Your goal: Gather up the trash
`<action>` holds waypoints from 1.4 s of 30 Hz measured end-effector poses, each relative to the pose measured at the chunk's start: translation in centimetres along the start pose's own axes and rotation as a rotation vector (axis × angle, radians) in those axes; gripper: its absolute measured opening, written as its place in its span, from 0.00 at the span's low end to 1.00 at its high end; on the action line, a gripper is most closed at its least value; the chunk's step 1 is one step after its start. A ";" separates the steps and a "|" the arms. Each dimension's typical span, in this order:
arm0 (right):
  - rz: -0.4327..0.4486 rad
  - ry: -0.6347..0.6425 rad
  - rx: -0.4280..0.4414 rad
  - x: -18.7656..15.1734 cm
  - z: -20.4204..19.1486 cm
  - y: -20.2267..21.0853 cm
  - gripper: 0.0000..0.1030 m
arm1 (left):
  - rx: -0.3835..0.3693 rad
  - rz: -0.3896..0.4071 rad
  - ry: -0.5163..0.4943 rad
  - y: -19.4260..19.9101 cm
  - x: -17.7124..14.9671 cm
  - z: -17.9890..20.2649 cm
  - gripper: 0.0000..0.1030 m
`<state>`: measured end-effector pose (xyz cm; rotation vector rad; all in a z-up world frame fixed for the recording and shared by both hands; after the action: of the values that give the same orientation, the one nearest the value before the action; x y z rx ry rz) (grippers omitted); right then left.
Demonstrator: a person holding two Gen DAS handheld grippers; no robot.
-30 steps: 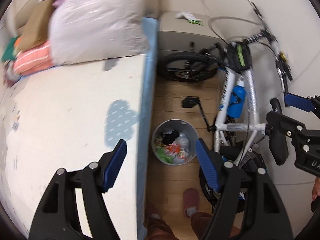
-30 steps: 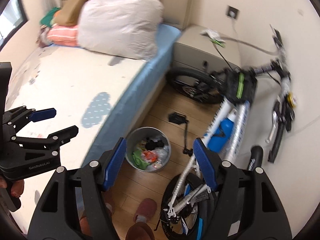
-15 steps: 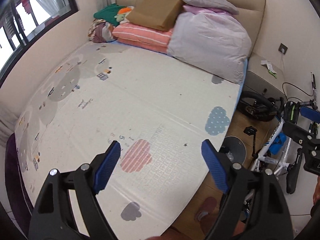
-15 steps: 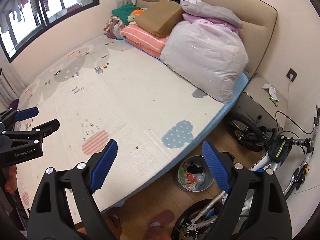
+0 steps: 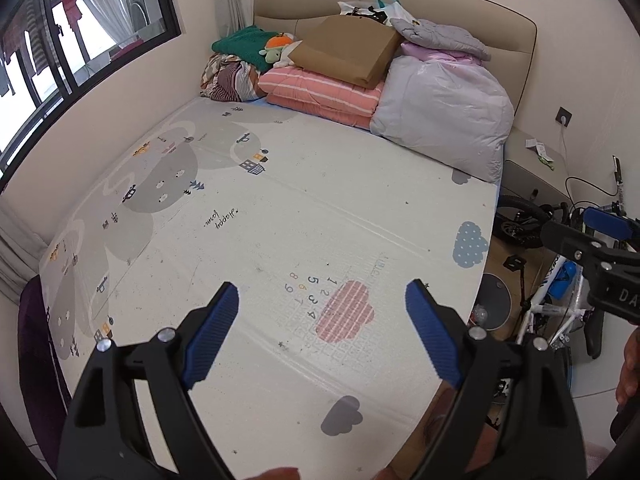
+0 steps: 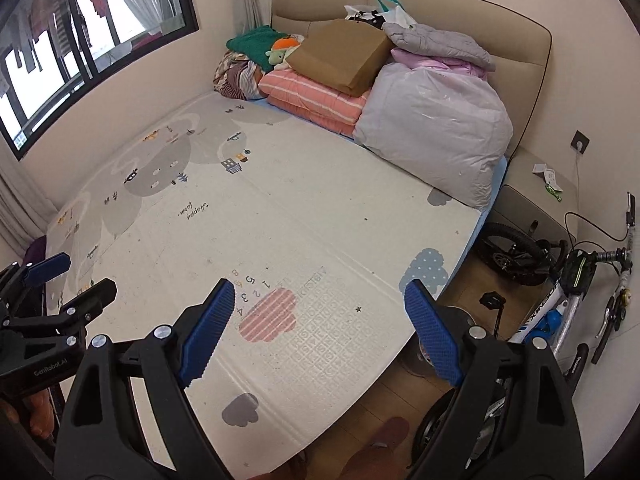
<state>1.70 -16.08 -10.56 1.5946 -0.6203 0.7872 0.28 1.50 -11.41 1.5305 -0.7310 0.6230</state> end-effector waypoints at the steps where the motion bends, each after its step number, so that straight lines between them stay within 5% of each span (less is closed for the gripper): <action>1: 0.002 -0.002 -0.004 0.0 -0.8 0.2 0.81 | -0.006 0.000 -0.007 0.2 -0.1 -0.4 0.84; 12: 0.018 0.035 -0.039 0.7 -4.7 2.4 0.81 | -0.044 0.003 0.014 1.2 0.0 -3.8 0.85; 42: 0.013 0.098 0.026 1.4 -6.3 4.0 0.84 | 0.016 0.002 0.090 4.3 -0.4 -5.8 0.85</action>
<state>-1.41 -10.51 -6.49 1.5671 -0.5523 0.8811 -3.07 7.16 -8.37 1.5070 -0.6606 0.6962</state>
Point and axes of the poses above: each gripper's, at about its wrist camera, not at the fingertips, and y roughly against the way its jaws point, z to its right, x to its top, the point moved 3 cm from there along -y, roughly the way its jaws point, and after that the axes turned 13 degrees about z, right-handed, at the moved point
